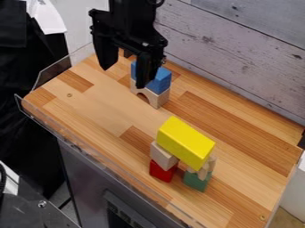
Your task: Put the yellow rectangle block in bottom left
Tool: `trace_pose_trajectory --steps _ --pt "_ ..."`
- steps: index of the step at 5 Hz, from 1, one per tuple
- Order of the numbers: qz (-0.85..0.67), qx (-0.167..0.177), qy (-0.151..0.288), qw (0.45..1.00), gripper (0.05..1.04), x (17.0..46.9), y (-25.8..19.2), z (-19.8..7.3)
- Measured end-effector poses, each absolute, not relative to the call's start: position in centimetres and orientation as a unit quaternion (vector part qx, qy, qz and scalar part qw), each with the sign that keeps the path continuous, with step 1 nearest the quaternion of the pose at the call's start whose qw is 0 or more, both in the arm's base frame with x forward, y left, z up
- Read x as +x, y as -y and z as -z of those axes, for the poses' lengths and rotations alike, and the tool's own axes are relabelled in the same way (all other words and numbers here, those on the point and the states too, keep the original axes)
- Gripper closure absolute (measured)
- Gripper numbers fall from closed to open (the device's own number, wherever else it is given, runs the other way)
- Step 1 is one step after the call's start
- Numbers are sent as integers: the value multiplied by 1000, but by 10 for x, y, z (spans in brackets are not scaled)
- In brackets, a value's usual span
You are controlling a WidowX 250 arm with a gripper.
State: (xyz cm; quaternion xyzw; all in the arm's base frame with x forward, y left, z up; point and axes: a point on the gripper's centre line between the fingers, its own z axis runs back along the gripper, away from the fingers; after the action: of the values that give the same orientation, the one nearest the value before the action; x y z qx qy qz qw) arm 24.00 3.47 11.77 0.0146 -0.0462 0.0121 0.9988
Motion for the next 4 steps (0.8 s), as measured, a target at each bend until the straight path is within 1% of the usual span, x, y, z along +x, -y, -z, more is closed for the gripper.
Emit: trace_pose_trajectory --steps 1,2,3,4 --pt "-12 13 30 999 85 237 -34 -110" --pt "-14 11 34 999 85 234 -31 -113" --pt "-16 -3 47 999 85 229 -22 -117" --pt "-30 -5 74 997 85 221 -8 -133"
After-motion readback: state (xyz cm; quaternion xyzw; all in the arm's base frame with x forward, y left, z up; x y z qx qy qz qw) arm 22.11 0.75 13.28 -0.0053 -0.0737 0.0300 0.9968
